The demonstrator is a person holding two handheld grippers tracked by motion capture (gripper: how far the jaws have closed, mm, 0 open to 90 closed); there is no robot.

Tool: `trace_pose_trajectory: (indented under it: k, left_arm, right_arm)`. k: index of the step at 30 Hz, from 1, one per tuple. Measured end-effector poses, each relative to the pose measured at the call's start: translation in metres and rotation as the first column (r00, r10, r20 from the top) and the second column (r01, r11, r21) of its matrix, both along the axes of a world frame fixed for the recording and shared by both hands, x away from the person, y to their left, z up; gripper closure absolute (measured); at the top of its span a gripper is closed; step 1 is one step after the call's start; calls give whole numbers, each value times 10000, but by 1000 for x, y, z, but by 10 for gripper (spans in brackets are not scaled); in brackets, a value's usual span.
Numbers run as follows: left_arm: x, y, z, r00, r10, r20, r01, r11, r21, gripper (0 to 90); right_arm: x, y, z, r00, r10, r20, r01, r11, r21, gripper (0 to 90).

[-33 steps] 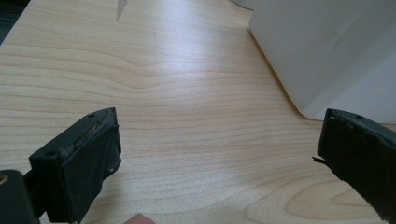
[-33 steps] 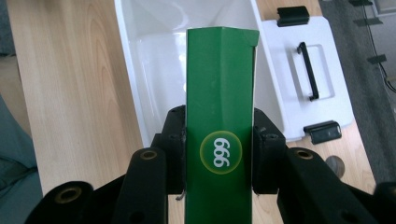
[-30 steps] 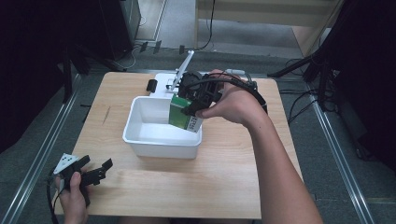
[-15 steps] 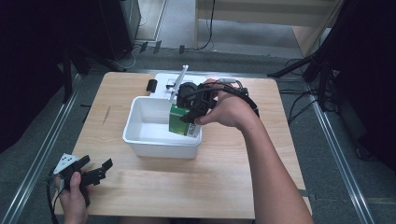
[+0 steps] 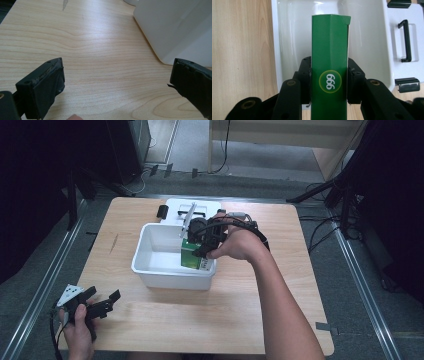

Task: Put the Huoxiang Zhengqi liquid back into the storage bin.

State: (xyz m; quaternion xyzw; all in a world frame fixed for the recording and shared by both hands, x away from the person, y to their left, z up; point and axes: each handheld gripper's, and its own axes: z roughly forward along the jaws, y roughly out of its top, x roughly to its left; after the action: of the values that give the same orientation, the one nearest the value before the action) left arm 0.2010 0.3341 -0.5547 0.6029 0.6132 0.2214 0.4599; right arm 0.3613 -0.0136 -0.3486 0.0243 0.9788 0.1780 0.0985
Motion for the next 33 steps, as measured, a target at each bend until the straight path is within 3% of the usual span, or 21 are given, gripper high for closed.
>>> trace_pose_trajectory:
  k: [16,28,33]
  left_arm:
    - [0,0,0,10000,16,9,-16,10000,-11,1]
    - [0,0,0,10000,26,15,-26,10000,-29,0]
    - [0,0,0,10000,24,14,-24,10000,-23,1]
  right_arm:
    - [5,5,-27,9996,-6,-284,3,9999,-115,645]
    - [9,7,-44,9985,-154,-524,128,9988,-483,633]
    - [10,6,-45,9978,-291,-593,269,9989,-378,618]
